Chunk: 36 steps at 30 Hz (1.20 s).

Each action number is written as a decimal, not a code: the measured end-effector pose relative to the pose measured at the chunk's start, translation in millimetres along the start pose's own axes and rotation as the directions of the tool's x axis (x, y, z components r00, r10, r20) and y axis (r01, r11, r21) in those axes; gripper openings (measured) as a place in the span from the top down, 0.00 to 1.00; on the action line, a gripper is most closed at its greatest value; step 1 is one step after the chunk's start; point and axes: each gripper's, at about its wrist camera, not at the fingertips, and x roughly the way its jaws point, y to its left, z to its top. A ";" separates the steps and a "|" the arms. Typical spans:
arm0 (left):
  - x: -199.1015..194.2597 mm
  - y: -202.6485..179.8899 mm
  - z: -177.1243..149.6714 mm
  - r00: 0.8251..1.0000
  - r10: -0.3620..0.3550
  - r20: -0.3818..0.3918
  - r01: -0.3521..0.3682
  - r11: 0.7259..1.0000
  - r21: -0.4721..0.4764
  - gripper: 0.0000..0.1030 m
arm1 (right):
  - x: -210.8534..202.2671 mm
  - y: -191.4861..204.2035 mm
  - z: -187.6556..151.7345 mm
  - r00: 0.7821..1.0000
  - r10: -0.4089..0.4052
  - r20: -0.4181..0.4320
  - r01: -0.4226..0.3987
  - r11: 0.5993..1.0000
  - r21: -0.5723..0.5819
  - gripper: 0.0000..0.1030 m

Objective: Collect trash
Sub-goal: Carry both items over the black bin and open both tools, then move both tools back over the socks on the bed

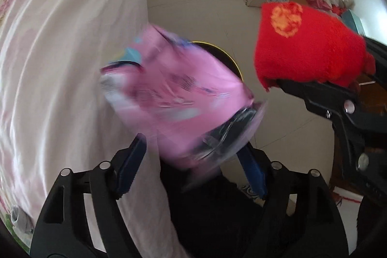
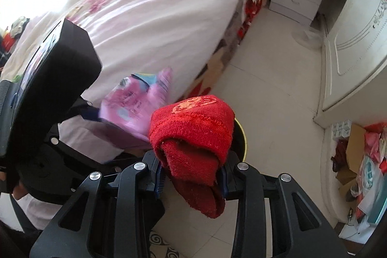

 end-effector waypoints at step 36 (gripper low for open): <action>-26.5 12.5 -27.2 0.992 0.128 0.015 -0.127 0.991 -0.045 0.15 | 39.8 21.1 1.2 0.978 -0.159 -0.133 0.149 0.986 -0.081 0.12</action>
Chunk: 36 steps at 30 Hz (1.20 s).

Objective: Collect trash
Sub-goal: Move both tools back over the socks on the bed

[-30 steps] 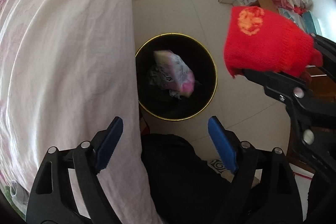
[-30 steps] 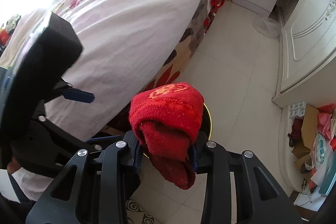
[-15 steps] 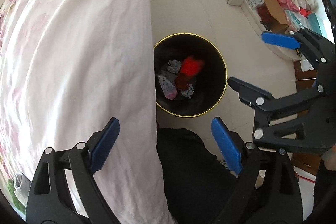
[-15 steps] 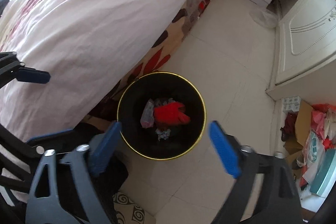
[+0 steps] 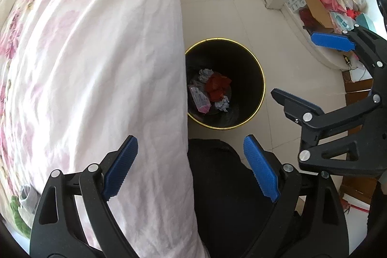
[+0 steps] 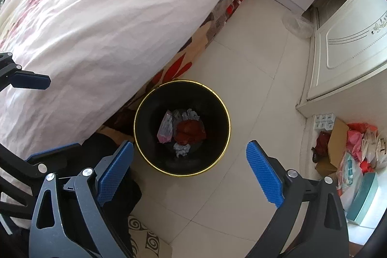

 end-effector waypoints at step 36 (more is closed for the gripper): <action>-62.1 103.7 -114.8 0.994 0.087 0.060 -0.059 0.925 -0.375 0.15 | -55.2 127.9 38.8 0.992 0.096 0.078 -0.070 0.957 -0.281 0.12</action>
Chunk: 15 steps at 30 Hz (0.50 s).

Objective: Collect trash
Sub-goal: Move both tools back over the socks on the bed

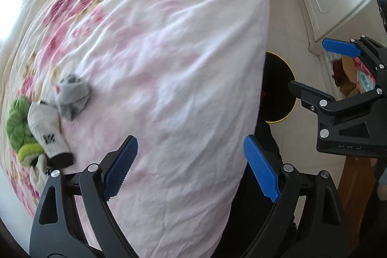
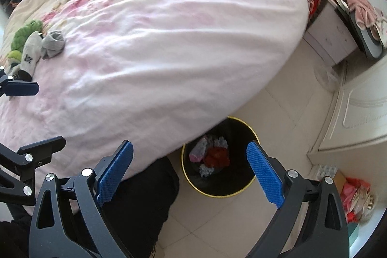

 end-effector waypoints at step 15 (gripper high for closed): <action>-22.4 67.1 -41.4 0.999 0.035 0.030 -0.028 0.980 -0.197 0.15 | 0.9 79.0 41.9 0.997 0.068 0.038 -0.061 0.986 -0.155 0.12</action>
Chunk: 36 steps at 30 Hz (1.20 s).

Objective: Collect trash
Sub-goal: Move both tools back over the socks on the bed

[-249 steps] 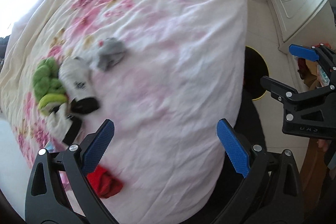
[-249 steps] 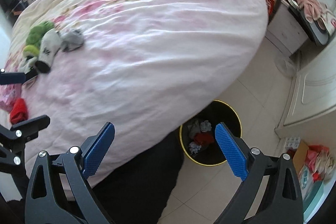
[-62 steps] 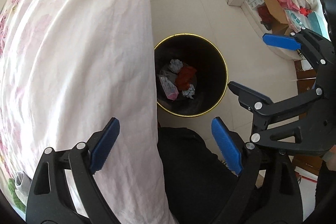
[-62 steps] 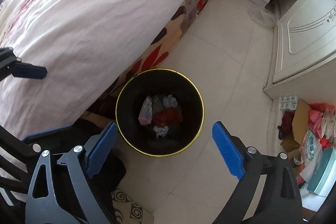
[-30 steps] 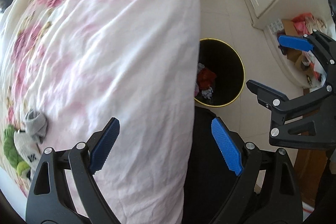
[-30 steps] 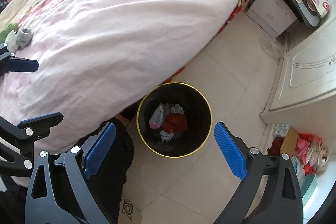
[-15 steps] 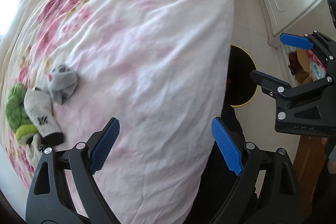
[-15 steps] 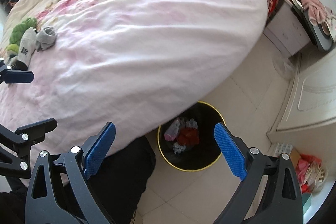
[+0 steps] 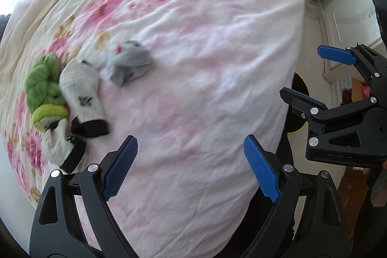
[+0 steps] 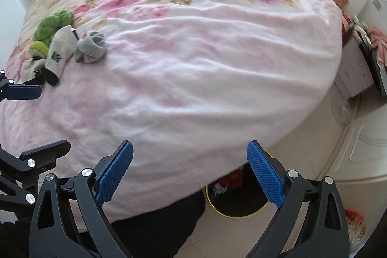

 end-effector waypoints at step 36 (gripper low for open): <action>-3.7 129.1 -27.5 1.000 0.022 -0.014 -0.025 0.951 -0.308 0.09 | 26.9 118.3 94.5 0.993 0.120 0.016 -0.108 0.939 -0.325 0.11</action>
